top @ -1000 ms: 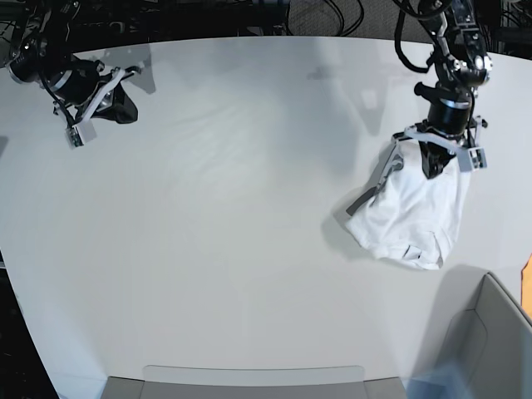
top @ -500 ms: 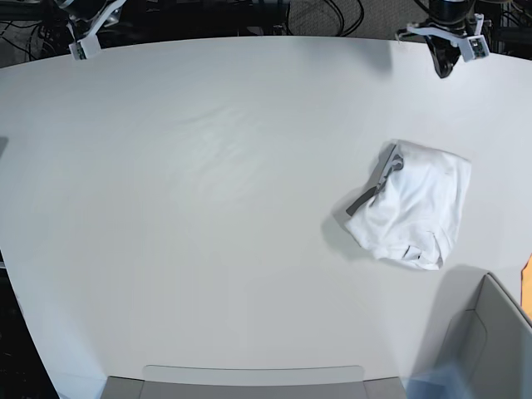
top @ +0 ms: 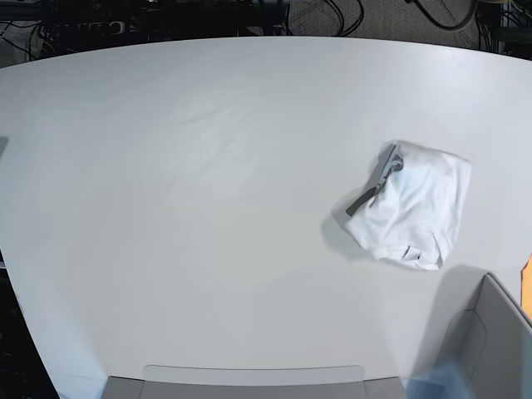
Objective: Fold the T-shirt properly
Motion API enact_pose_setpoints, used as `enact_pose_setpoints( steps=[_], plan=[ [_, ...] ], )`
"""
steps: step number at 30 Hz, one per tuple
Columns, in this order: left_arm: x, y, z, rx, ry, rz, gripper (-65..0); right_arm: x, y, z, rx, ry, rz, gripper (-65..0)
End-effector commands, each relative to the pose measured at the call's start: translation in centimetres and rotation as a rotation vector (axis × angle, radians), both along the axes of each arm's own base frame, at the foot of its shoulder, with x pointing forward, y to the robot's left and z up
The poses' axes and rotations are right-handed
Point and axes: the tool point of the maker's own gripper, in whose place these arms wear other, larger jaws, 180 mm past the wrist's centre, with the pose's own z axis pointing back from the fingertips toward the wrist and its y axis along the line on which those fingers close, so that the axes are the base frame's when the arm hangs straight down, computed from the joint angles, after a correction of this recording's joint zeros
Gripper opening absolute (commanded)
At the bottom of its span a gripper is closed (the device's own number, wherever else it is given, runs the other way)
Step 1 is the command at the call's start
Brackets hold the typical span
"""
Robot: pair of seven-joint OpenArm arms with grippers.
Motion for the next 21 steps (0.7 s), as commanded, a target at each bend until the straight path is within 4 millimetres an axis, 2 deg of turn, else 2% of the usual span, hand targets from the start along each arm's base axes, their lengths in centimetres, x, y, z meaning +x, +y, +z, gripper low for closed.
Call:
enact_pose_setpoints(
  steps=[1, 7, 12, 17, 21],
  plan=[
    [-0.5, -0.2, -0.7, 0.000, -0.003, 0.004, -65.0, -0.4, -0.2, -0.5, 0.003, 0.013, -0.008, -64.7],
    [-4.5, -1.2, -6.4, -0.015, 0.119, 0.021, -65.0, -1.7, -3.1, -5.2, -0.093, 0.101, 0.044, -64.7],
    [-6.6, -2.0, -10.5, -0.010, 0.206, 0.006, -65.0, -2.1, -5.3, -9.5, -0.159, 0.188, 0.060, -64.7],
    [-7.4, -1.4, -13.7, 0.031, 0.295, 0.011, -65.0, -2.3, -6.0, -13.4, -0.110, 0.211, 0.053, -64.7],
    [-7.3, -1.1, -15.2, 0.060, 0.377, 0.017, -65.0, -3.4, -8.1, -16.6, -0.137, 0.260, 0.012, -64.7]
  ],
)
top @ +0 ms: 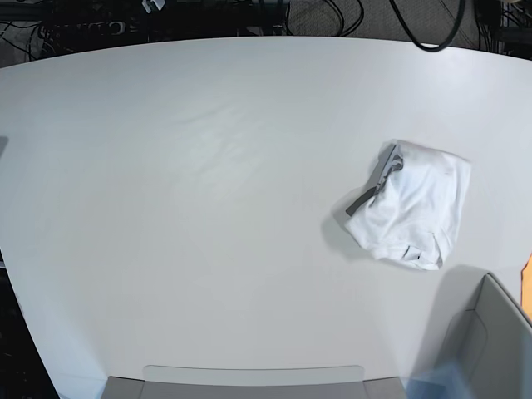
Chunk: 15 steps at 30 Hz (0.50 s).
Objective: Fold the T-shirt properly
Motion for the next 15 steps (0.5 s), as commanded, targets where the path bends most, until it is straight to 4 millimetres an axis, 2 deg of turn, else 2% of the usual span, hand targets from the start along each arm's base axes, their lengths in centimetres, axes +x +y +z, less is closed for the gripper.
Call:
enact_pose_setpoints(
  steps=[1, 3, 5, 7, 9, 10, 15],
  plan=[
    [1.6, 0.1, -0.2, 0.013, -0.040, -0.003, -65.0, -0.3, -1.5, -0.3, -0.016, 0.012, -0.017, -64.7],
    [5.4, 0.2, -0.6, 0.020, -0.109, -0.002, -65.0, -0.4, -3.1, -1.1, -0.035, 0.028, -0.073, -64.7],
    [7.2, 0.2, -0.9, 0.020, -0.132, 0.002, -65.0, 0.1, -4.2, -1.5, -0.053, 0.020, -0.141, -64.7],
    [7.1, 0.2, -1.1, 0.012, -0.104, 0.008, -65.0, 0.9, -6.1, -1.6, -0.107, 0.005, -0.183, -64.6],
    [7.2, -0.2, -1.6, -0.018, -0.052, 0.022, -65.0, 3.8, -8.3, -1.9, -0.195, -0.058, -0.173, -64.5],
    [7.4, -0.5, -2.0, -0.038, -0.017, 0.031, -65.0, 4.5, -9.3, -2.1, -0.249, -0.072, -0.168, -64.5],
    [7.8, -1.2, -2.5, -0.078, 0.044, 0.047, -64.5, 6.3, -13.3, -2.0, -0.476, -0.115, -0.111, -64.5]
  ],
)
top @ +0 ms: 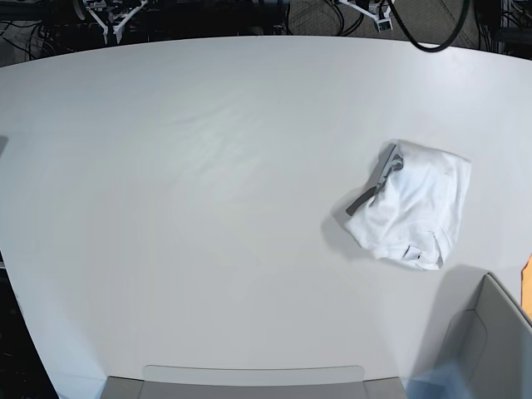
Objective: Fold the T-shirt properly
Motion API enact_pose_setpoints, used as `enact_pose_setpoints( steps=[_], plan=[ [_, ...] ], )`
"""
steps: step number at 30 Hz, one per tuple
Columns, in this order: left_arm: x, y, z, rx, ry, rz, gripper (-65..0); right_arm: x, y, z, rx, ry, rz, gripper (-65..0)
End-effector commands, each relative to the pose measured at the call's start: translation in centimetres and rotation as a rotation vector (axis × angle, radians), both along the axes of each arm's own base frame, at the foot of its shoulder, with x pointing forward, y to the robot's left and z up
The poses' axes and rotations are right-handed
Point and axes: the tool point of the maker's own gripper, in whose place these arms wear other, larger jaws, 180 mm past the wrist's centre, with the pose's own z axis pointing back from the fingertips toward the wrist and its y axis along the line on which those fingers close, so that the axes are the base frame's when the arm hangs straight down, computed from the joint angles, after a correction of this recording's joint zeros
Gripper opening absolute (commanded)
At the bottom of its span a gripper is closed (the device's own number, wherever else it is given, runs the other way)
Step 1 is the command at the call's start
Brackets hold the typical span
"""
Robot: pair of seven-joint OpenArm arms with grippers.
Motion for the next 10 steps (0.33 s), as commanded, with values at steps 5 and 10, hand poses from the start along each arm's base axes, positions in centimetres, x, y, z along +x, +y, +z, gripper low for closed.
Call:
enact_pose_setpoints(
  steps=[5, 10],
  plan=[
    [0.1, 0.0, 0.0, 0.006, -0.008, 0.004, -63.6, -1.0, -1.7, 0.3, -0.138, 0.041, 0.085, -64.5],
    [0.1, -0.2, 0.0, -0.001, -0.002, 0.007, -63.6, -0.5, -2.2, 0.5, -0.203, 0.034, 0.084, -64.5]
  ],
)
